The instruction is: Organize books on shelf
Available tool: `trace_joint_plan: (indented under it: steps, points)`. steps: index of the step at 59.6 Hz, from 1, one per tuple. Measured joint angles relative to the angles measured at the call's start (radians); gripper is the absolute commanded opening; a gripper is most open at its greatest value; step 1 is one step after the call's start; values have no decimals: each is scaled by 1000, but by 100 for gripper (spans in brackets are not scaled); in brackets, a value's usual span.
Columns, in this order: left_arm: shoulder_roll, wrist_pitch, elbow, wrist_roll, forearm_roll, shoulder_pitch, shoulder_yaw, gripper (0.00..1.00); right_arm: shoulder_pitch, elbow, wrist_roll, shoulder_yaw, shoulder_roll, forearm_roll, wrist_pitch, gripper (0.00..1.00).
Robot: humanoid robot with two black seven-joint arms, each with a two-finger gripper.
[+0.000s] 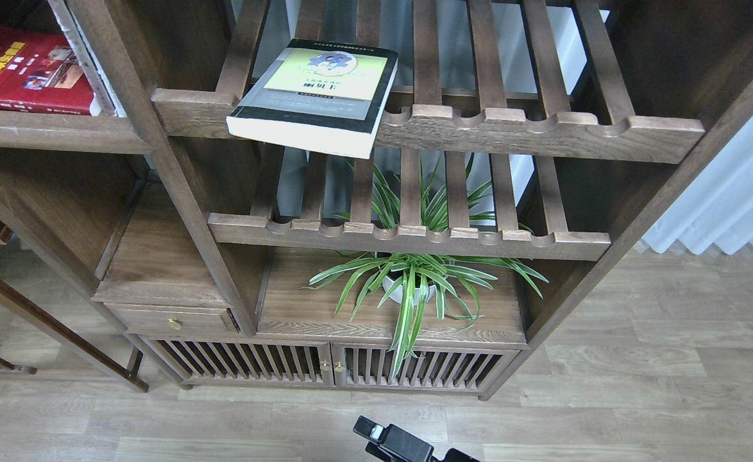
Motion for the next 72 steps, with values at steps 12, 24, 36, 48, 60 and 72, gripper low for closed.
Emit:
trace_joint_plan:
  steps: [12, 24, 36, 48, 60, 72]
  points:
    - [-40, 0, 0, -6, -66, 24, 23, 53, 0, 0, 0, 2, 0, 0, 0, 99]
    - [-62, 0, -137, -11, -163, 198, -88, 49, 1, 0, 5, 11, -1, 14, 0, 99]
    - [-234, 0, -342, -12, -217, 518, -405, 53, 1, 0, 5, 11, 3, 43, 0, 99]
    - [-333, 0, -397, -12, -308, 708, -485, 54, 12, 0, 22, 12, 7, 47, 0, 99]
    - [-398, 0, -399, -12, -321, 823, -481, 70, 18, 7, 36, 14, 19, 50, 0, 99]
    - [-465, 0, -399, -12, -328, 907, -441, 97, 41, 69, 122, 69, 92, 52, 0, 98]
